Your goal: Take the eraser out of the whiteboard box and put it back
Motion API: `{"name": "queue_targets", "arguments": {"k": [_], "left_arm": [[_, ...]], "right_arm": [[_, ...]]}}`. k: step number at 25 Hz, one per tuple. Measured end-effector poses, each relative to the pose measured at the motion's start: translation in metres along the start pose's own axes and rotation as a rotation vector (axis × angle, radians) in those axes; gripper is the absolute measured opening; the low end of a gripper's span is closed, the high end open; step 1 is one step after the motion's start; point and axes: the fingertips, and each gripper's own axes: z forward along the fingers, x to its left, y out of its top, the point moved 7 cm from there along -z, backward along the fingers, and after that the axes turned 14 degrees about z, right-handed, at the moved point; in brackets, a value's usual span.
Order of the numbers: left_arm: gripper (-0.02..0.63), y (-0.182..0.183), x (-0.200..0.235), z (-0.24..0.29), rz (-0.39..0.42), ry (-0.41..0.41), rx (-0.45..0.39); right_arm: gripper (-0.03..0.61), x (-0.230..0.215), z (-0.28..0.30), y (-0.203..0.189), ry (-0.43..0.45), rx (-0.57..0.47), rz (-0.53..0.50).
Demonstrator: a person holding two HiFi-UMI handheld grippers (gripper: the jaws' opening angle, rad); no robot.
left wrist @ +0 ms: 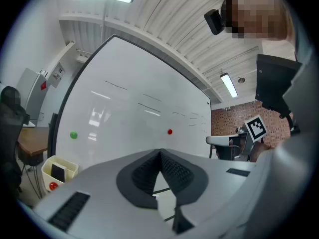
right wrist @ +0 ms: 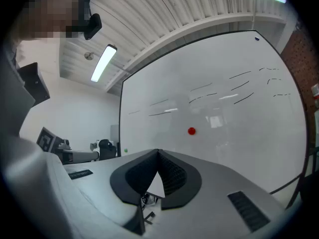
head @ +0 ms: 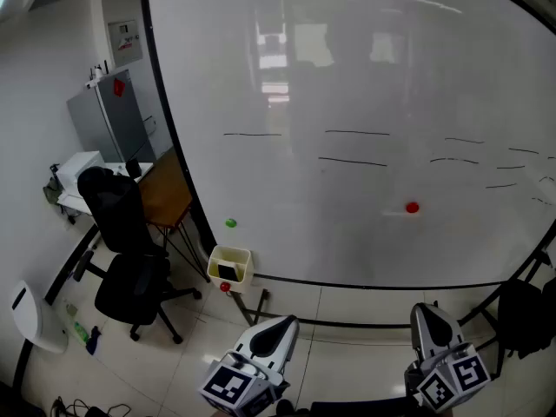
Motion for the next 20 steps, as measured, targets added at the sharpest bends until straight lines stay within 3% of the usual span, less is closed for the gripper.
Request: {"name": "queue_targets", "arguments": {"k": [10,20], "left_arm": [[0.029,-0.020,0.078,-0.038,-0.004,0.074,0.019],[0.029,-0.007,0.108,-0.011,0.040,0.155,0.058]], "right_arm": [[0.021,0.062,0.066,-0.030,0.085,0.018,-0.005],[0.021,0.052,0.120,-0.021,0.199,0.049,0.046]]}}
